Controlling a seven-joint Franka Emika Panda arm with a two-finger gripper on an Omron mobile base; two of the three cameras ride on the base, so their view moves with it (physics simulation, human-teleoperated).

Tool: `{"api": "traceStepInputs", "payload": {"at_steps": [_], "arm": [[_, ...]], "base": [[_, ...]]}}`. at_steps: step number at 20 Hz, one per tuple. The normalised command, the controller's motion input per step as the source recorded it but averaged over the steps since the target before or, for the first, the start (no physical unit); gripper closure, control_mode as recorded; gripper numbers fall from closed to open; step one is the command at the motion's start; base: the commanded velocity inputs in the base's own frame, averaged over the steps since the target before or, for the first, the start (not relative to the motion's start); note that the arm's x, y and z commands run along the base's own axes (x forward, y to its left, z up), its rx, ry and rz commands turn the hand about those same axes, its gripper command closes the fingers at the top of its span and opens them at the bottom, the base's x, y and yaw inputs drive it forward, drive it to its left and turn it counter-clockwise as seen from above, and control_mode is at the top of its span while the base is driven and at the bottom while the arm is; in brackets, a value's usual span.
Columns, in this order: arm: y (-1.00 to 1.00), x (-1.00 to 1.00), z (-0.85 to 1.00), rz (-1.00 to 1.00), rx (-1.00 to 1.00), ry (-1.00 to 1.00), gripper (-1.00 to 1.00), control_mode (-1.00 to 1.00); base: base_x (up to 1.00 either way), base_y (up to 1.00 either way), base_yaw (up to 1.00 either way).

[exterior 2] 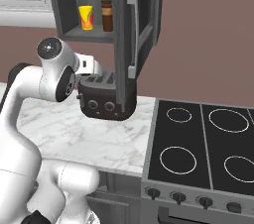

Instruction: Take the cinnamon bottle from the cabinet and place it on the dining table, next to the plate with the cupcake. Then take the chocolate from the dining counter and place it on the cupcake plate.

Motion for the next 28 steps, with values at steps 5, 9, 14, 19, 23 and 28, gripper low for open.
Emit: {"api": "traceStepInputs", "payload": {"at_steps": [5,9,14,19,23,28], "arm": [[0.0,0.1,0.57,0.06,0.02,-0.39,-1.0,-1.0],[0.0,0.13,0.65,0.01,0.08,-0.09,-1.0,-1.0],[0.0,0.21,0.58,0.0,0.04,0.0,-1.0,-1.0],[0.0,0.33,0.46,0.0,0.0,0.05,-1.0,-1.0],[-0.01,0.4,0.34,0.0,0.0,0.08,-1.0,-1.0],[-0.03,0.45,0.07,0.01,0.0,0.03,-1.0,-1.0]], "base": [[0.0,0.0,0.0],[0.0,0.0,0.0],[0.0,0.0,0.0],[0.0,0.0,0.0],[0.0,0.0,0.0],[0.0,0.0,0.0]]}}
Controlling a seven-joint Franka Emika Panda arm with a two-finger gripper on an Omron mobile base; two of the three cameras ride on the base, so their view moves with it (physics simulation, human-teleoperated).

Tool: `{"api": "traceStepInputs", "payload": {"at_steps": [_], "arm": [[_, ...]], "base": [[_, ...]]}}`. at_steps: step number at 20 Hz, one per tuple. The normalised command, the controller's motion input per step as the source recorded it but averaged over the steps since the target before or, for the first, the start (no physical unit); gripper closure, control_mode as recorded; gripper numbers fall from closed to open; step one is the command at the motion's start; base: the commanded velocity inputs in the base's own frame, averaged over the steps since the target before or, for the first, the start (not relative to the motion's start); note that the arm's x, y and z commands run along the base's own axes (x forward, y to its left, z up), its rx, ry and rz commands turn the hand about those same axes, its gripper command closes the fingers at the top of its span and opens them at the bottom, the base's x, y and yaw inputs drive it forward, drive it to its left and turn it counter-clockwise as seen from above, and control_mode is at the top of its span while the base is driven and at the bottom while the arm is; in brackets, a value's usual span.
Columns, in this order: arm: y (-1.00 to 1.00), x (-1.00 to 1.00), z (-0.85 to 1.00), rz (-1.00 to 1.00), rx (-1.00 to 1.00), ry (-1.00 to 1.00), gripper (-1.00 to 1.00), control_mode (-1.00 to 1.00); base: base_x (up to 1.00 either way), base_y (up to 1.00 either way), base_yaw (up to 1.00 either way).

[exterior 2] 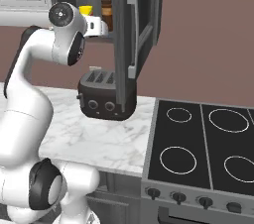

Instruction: Take the cinnamon bottle from the cabinet and place it on the dining table, next to the plate with the cupcake. Then take the chocolate from the dining counter and place it on the cupcake plate.

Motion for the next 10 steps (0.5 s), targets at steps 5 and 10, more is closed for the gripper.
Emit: {"api": "traceStepInputs", "payload": {"at_steps": [5,10], "arm": [[-0.01,0.57,0.0,0.03,0.0,0.0,-1.0,-1.0],[-0.01,0.57,0.0,0.03,0.0,0.0,-1.0,-1.0]], "base": [[0.0,0.0,0.0],[0.0,0.0,0.0]]}}
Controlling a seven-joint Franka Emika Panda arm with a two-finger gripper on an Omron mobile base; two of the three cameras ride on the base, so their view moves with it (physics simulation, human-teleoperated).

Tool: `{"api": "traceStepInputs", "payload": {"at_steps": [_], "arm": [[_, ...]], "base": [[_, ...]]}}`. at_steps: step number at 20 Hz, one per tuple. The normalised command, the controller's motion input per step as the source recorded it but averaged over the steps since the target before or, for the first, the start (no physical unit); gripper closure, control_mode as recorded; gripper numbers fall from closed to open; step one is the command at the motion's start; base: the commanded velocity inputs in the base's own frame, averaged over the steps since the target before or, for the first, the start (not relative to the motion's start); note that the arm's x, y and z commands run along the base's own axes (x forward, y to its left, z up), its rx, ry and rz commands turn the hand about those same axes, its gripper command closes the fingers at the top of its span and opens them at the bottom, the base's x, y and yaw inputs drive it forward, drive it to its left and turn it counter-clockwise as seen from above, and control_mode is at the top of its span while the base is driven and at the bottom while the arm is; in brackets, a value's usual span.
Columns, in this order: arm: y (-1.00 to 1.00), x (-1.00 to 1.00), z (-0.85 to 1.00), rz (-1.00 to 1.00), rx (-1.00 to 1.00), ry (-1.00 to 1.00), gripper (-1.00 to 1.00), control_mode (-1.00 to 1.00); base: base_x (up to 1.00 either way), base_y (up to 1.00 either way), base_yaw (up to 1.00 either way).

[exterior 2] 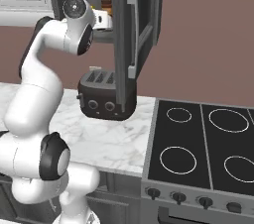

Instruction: Take the cinnamon bottle from the cabinet and place it on the dining table, next to the plate with the cupcake. Then take the chocolate from the dining counter and place it on the cupcake plate.

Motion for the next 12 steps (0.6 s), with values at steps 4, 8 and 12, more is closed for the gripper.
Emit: {"api": "traceStepInputs", "payload": {"at_steps": [4,8,12], "arm": [[0.0,0.53,0.0,0.05,-0.01,0.01,-1.0,-1.0],[0.0,0.54,-0.02,0.02,-0.04,0.02,-1.0,-1.0],[-0.06,0.43,-0.05,0.06,-0.06,0.02,-1.0,-1.0]], "base": [[0.0,0.0,0.0],[0.0,0.0,0.0],[0.0,0.0,0.0]]}}
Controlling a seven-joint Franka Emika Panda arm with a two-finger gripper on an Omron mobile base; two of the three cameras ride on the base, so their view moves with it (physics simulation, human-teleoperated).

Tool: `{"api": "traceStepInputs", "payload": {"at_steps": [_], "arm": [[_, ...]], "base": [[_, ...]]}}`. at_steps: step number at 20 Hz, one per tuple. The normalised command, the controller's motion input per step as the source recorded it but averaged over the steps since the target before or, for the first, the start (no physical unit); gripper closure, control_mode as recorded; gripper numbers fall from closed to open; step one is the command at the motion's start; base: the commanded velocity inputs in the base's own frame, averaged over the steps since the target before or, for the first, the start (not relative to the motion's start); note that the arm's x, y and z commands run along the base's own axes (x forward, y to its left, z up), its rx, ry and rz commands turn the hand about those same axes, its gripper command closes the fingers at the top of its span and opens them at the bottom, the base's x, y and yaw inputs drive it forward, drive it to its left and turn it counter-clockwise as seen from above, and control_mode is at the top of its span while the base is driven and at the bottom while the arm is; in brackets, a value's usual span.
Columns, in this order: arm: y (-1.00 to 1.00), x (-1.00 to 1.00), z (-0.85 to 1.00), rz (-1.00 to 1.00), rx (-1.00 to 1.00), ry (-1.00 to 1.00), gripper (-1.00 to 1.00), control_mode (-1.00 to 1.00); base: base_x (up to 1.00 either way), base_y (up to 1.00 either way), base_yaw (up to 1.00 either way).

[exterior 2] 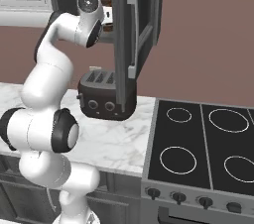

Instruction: Take the cinnamon bottle from the cabinet and place it on the dining table, next to the plate with the cupcake. Then take the chocolate from the dining counter and place it on the cupcake plate.

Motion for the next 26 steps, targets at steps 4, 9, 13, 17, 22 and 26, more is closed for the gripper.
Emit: {"api": "traceStepInputs", "payload": {"at_steps": [4,9,13,17,22,26], "arm": [[0.0,0.4,-0.03,0.0,-0.08,0.07,-1.0,-1.0],[-0.07,0.34,-0.06,0.0,-0.05,0.1,-1.0,-1.0],[0.0,0.34,-0.01,0.0,-0.01,0.12,-1.0,-1.0],[0.0,0.25,-0.07,0.0,0.0,0.01,-1.0,-1.0],[0.0,0.17,-0.13,0.0,0.0,-0.01,-1.0,-1.0],[0.04,0.09,-0.15,-0.02,0.0,-0.03,-1.0,-1.0]], "base": [[0.0,0.0,0.0],[0.0,0.0,0.0],[0.0,0.0,0.0],[0.0,0.0,0.0],[0.0,0.0,0.0],[0.0,0.0,0.0]]}}
